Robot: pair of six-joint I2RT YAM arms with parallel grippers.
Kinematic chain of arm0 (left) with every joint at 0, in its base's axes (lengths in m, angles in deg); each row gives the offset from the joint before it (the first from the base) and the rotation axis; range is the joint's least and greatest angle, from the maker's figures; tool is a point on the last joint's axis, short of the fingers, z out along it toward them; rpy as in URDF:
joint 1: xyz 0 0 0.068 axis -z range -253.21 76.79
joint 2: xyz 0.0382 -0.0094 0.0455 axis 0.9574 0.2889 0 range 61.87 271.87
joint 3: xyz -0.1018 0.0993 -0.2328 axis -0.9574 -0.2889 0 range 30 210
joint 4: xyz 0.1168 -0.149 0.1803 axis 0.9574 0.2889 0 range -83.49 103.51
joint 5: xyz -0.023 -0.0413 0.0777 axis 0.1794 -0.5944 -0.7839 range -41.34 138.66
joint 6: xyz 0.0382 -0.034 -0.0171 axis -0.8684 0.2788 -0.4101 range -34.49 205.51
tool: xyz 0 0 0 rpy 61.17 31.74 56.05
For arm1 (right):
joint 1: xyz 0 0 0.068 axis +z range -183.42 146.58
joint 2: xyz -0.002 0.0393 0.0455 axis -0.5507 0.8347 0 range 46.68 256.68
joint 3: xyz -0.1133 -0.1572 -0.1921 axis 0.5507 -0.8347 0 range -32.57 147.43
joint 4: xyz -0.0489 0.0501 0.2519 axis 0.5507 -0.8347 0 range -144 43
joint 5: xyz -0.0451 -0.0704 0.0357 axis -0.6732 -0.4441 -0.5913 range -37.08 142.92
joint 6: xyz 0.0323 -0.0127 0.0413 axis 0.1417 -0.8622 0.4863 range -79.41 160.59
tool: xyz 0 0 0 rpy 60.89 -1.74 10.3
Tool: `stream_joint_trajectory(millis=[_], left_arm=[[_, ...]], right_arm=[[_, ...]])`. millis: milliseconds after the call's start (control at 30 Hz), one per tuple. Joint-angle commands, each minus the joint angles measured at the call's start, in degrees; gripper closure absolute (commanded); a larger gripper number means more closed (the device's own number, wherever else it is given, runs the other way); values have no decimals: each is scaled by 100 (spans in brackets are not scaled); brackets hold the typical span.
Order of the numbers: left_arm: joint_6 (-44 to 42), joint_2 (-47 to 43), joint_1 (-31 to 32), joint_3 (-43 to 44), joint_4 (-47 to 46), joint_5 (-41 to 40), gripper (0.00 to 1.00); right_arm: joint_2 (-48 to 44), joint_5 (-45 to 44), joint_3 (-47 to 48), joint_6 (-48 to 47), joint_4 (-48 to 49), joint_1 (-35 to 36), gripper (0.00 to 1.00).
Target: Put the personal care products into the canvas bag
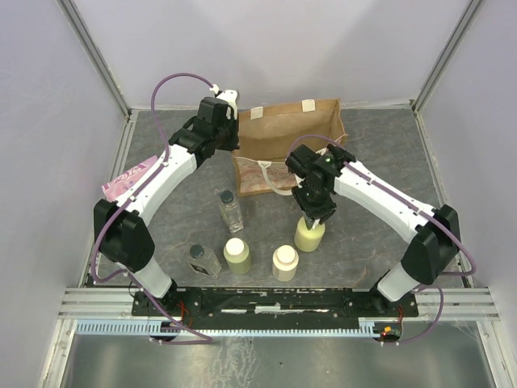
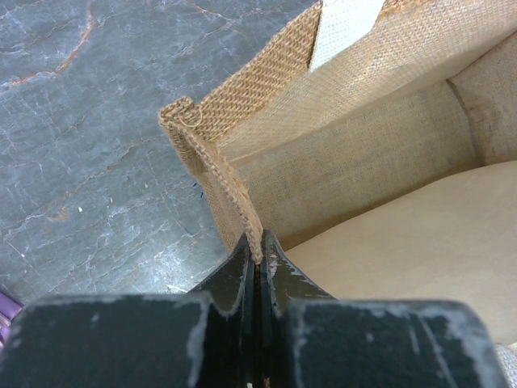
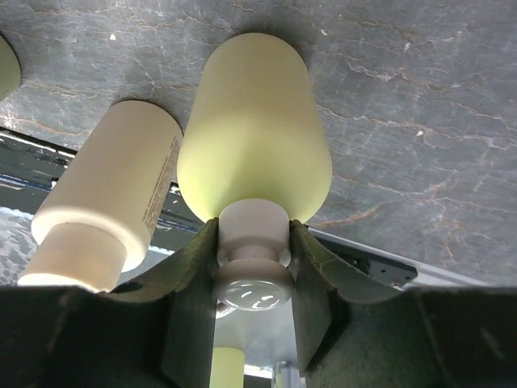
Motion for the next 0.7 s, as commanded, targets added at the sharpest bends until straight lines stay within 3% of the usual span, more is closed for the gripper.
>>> stream_joint_trajectory(millis=[0, 367, 500, 667], left_arm=[[-288, -25, 17, 230, 3, 146, 97], [-309, 47, 7, 304, -13, 115, 97], [-315, 66, 6, 346, -21, 151, 97], [-307, 61, 7, 355, -24, 161, 97]], right_arm=[[10, -286, 1121, -163, -578, 32, 89], [816, -470, 4344, -618, -1549, 11, 95], [905, -285, 5094, -889, -1027, 12, 98], [767, -53, 5262, -1180, 242, 10, 100]])
